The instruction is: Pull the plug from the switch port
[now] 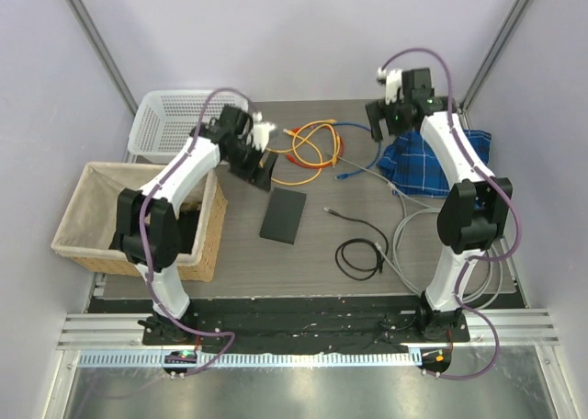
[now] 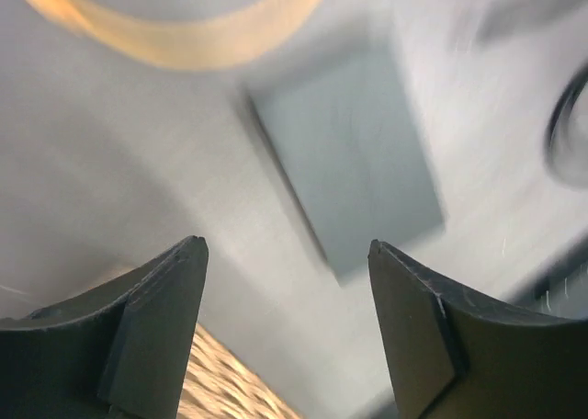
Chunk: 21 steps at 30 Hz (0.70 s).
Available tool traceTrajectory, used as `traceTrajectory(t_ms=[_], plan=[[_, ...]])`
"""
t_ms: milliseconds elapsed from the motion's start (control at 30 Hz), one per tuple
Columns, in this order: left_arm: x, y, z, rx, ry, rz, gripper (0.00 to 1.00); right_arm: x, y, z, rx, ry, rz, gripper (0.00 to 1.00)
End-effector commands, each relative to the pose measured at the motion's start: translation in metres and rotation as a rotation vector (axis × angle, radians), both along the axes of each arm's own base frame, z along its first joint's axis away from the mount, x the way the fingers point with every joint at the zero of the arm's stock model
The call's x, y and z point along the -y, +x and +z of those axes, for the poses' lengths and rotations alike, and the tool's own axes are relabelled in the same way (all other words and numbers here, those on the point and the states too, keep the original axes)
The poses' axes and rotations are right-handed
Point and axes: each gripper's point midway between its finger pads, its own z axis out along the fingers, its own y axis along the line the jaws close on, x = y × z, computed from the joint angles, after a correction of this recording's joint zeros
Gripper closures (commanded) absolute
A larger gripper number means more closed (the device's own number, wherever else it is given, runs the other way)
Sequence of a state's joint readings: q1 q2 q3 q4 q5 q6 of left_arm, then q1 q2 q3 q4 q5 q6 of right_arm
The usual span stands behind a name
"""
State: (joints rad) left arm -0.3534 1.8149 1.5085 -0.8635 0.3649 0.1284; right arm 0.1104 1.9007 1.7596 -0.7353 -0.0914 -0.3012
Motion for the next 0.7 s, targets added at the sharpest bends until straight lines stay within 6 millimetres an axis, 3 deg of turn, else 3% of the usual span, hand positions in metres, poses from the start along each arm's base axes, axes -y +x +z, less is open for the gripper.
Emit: traceTrajectory(t_ms=[0,33,67,133,167,367,400,433,467,567,667], plan=[[0.006,0.058,0.110,0.354,-0.028,0.000,0.23,0.000,0.049,0.140,0.418,0.141,-0.209,0.00],[0.006,0.066,0.124,0.399,-0.029,0.011,0.21,-0.001,0.054,0.163,0.468,0.162,-0.228,0.00],[0.006,0.077,0.153,0.475,-0.045,0.027,0.00,-0.004,0.059,0.161,0.465,0.163,-0.241,0.00],[0.003,0.088,0.181,0.560,-0.037,0.058,0.00,-0.006,0.062,0.181,0.496,0.180,-0.250,0.00],[0.001,0.094,0.208,0.627,-0.047,0.077,0.00,-0.009,0.062,0.185,0.500,0.194,-0.257,0.00],[-0.022,0.112,0.293,0.882,-0.065,0.270,0.00,-0.018,0.052,0.218,0.551,0.267,-0.223,0.00],[-0.028,0.115,0.286,0.884,-0.049,0.309,0.00,-0.019,0.047,0.224,0.557,0.305,-0.244,0.00],[-0.028,0.119,0.293,0.920,-0.085,0.358,0.00,-0.021,0.047,0.223,0.555,0.317,-0.246,0.00],[-0.041,0.119,0.299,0.948,-0.072,0.437,0.00,-0.022,0.045,0.224,0.559,0.323,-0.247,0.00],[-0.052,0.124,0.273,0.890,-0.036,0.547,0.00,-0.035,0.039,0.217,0.541,0.324,-0.180,0.00],[-0.052,0.125,0.264,0.885,-0.011,0.547,0.00,-0.037,0.033,0.211,0.531,0.284,-0.137,0.00]])
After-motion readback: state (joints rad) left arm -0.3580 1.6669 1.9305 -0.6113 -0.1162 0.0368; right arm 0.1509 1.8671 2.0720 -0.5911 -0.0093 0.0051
